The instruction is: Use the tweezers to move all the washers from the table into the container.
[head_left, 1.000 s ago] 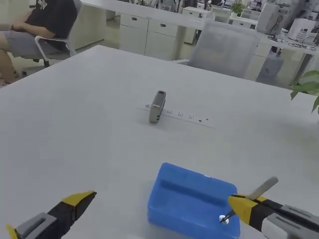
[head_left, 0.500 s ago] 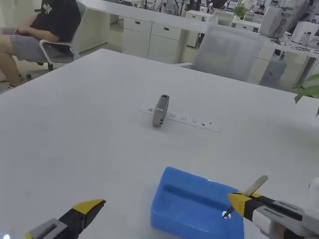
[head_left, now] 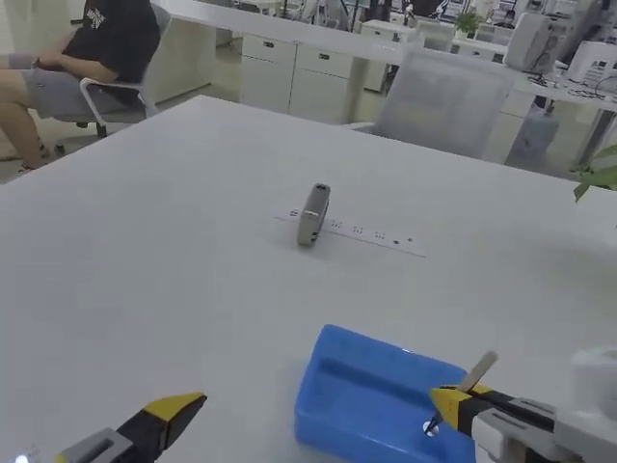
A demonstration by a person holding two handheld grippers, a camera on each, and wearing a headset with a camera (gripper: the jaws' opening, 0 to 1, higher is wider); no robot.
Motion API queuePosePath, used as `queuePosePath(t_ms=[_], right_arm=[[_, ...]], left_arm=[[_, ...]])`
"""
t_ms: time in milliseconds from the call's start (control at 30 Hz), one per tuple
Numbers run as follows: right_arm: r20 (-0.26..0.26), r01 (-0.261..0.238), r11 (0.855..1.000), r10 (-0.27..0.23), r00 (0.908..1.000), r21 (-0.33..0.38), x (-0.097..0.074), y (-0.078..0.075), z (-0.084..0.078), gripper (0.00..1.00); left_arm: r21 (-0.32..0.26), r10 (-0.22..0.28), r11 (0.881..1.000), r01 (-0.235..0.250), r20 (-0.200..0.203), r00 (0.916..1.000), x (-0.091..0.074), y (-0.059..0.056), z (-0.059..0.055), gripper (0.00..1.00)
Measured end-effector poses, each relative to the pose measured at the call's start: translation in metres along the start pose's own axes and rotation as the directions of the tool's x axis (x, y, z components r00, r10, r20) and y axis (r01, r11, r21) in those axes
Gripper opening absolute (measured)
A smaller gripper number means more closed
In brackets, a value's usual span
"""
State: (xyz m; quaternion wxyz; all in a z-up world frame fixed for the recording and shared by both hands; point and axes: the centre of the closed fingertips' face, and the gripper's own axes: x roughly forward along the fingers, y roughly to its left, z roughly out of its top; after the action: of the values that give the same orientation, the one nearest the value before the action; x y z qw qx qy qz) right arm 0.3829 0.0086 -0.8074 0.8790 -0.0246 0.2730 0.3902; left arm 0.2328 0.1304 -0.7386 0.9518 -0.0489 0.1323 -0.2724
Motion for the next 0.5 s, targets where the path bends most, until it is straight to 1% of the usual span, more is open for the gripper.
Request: queuePosePath(t_ms=[100,167,400,500], right_arm=[[-0.002,0.000,0.999,0.000,1.0000,-0.035,0.0013,0.0016,0.0004,0.03],[-0.019,0.000,0.999,-0.001,0.9998,-0.049,0.0022,0.0038,-0.0020,0.03],[-0.019,-0.004,0.999,0.003,0.9998,-0.042,0.0023,0.0044,-0.0035,0.03],[-0.019,-0.003,0.999,0.002,0.9998,-0.051,0.0024,0.0047,-0.0035,0.03]], left_arm=[[0.002,-0.003,1.000,0.003,-0.001,1.0000,0.0001,-0.0004,-0.0005,0.89],[0.004,-0.002,1.000,0.002,-0.007,1.0000,0.0001,0.0002,-0.0019,0.88],[0.002,0.006,1.000,-0.006,-0.012,0.9999,-0.0001,0.0024,-0.0038,0.88],[0.004,0.002,1.000,-0.002,-0.015,0.9999,0.0001,0.0019,-0.0047,0.88]])
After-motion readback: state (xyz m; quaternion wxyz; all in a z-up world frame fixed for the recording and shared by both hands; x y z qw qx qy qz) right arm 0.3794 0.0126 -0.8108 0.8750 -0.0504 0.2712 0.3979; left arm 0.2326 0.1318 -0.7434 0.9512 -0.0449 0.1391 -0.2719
